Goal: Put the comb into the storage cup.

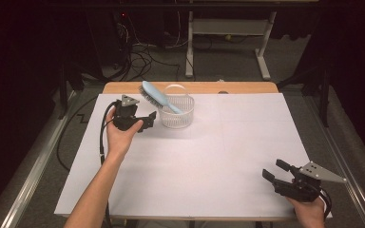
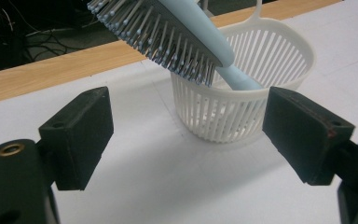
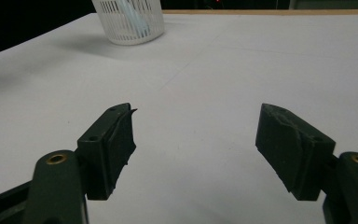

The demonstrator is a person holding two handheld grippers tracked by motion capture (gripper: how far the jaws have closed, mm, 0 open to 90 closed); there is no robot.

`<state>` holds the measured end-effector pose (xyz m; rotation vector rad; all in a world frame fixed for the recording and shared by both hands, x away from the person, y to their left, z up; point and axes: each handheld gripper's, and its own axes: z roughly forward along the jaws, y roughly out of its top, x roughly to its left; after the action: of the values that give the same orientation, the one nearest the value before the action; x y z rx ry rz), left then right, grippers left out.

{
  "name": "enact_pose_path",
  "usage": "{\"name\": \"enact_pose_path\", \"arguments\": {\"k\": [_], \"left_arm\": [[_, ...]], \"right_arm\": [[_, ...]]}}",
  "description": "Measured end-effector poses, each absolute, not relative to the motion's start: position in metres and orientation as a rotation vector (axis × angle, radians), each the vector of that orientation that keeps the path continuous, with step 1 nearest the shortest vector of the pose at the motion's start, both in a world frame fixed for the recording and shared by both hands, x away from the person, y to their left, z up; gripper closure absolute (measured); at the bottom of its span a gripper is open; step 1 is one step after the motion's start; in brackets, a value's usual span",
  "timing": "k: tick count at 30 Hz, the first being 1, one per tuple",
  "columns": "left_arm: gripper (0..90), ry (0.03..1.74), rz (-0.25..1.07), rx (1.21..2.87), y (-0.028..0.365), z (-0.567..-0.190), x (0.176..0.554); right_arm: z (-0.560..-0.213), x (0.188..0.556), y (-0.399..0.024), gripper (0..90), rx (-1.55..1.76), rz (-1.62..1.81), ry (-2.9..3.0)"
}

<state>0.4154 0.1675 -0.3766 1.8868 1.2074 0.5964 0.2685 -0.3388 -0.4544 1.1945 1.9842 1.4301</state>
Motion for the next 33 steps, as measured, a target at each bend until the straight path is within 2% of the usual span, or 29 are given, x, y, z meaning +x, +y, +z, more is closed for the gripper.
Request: {"name": "enact_pose_path", "arguments": {"k": [33], "left_arm": [[16.7, 1.158, 0.586, 1.864, 0.174, -0.373, 0.392]], "right_arm": [[-0.455, 0.269, -0.338, 28.3, 1.197, 1.427, 1.986]]}}
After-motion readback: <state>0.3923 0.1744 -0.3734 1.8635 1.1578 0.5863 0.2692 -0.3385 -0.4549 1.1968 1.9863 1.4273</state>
